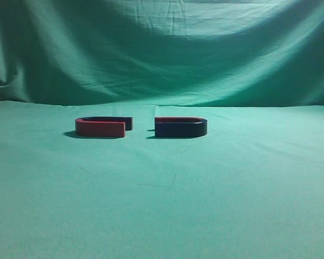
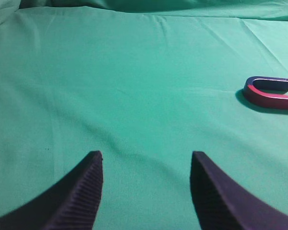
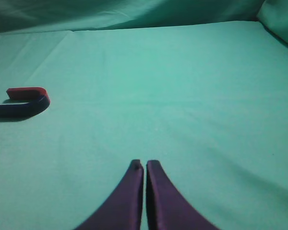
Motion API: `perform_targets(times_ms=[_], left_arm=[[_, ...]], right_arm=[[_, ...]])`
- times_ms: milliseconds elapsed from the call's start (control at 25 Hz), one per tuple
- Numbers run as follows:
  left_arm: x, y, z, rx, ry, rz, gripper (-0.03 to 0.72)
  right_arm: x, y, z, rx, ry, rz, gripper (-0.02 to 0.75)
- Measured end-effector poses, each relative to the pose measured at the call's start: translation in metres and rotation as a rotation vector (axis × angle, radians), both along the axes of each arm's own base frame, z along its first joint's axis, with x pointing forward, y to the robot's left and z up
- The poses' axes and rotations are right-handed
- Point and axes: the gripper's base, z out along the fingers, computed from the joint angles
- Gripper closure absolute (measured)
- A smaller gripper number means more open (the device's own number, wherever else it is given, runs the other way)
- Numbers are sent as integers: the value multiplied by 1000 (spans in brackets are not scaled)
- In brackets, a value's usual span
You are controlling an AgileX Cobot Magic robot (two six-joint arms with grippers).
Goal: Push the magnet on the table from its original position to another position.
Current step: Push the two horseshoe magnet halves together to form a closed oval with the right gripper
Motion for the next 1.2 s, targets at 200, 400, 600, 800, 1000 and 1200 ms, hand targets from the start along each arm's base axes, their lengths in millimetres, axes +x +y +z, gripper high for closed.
perform_targets(times_ms=[200, 400, 600, 800, 1000, 1200], left_arm=[[0, 0, 0, 0, 0, 0, 316], [0, 0, 0, 0, 0, 0, 316], [0, 0, 0, 0, 0, 0, 316], [0, 0, 0, 0, 0, 0, 316], [0, 0, 0, 0, 0, 0, 316], [0, 0, 0, 0, 0, 0, 316]], right_arm=[[0, 0, 0, 0, 0, 0, 738], [0, 0, 0, 0, 0, 0, 738], [0, 0, 0, 0, 0, 0, 738], [0, 0, 0, 0, 0, 0, 738], [3, 3, 13, 274, -115, -35, 738], [4, -1, 32, 356, -254, -70, 738]])
